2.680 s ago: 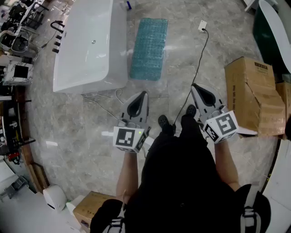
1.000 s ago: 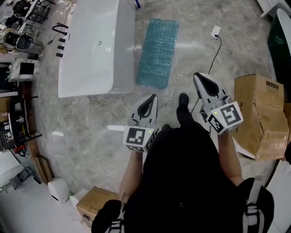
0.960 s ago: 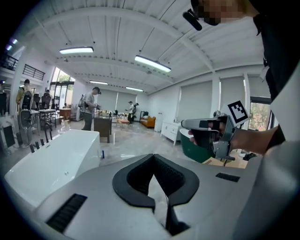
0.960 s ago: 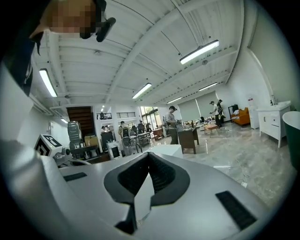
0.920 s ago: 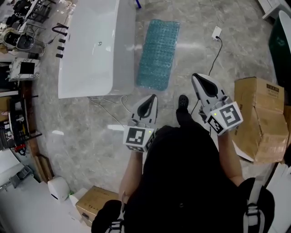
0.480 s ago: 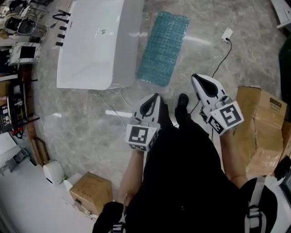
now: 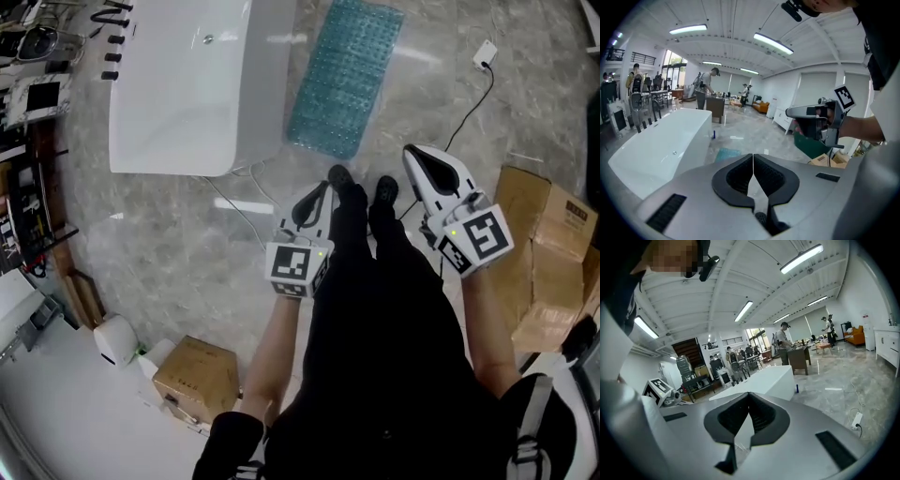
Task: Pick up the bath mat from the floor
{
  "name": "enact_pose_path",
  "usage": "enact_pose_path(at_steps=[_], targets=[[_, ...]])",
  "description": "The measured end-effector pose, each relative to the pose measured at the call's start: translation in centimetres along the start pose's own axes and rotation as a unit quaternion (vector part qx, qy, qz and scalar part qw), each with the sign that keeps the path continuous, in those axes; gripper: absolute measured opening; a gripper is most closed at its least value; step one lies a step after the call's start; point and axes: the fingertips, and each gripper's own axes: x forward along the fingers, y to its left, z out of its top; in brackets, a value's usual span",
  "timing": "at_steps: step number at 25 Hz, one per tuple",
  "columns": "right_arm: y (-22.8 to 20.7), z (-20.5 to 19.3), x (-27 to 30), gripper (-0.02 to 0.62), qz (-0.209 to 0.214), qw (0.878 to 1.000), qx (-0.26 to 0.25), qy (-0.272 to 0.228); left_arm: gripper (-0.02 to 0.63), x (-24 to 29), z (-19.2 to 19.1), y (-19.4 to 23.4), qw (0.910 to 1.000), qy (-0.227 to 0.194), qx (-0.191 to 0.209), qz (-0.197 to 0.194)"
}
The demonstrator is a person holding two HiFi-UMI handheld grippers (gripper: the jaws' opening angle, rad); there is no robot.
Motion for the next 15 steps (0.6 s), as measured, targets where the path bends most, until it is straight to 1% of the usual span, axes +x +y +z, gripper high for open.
enact_pose_path(at_steps=[5, 8, 11, 13, 15], targets=[[-0.6, -1.8, 5.3, 0.012, -0.001, 1.000, -0.013, 0.024, 0.009, 4.4, -2.5, 4.8, 0.9996, 0.018, 0.016, -0.013], [-1.8, -4.1, 8.8, 0.012, -0.002, 0.999, -0.022, 0.038, 0.009, 8.1, -5.0, 8.4, 0.9994, 0.030, 0.014, -0.007], [-3.3, -7.2, 12.3, 0.012, -0.005, 0.998, -0.017, 0.054, 0.009, 12.1, -9.1, 11.6, 0.9985, 0.053, 0.011, 0.002], [-4.1, -9.9, 14.5, 0.012, -0.003, 0.998, -0.008, 0.067, 0.009, 14.4, -12.3, 13.0, 0.9972, 0.073, 0.013, 0.002], [-5.0, -12.8, 16.6, 0.012, 0.001, 0.997, 0.001, 0.080, 0.009, 16.6, -15.4, 14.2, 0.9964, 0.083, 0.016, 0.003]])
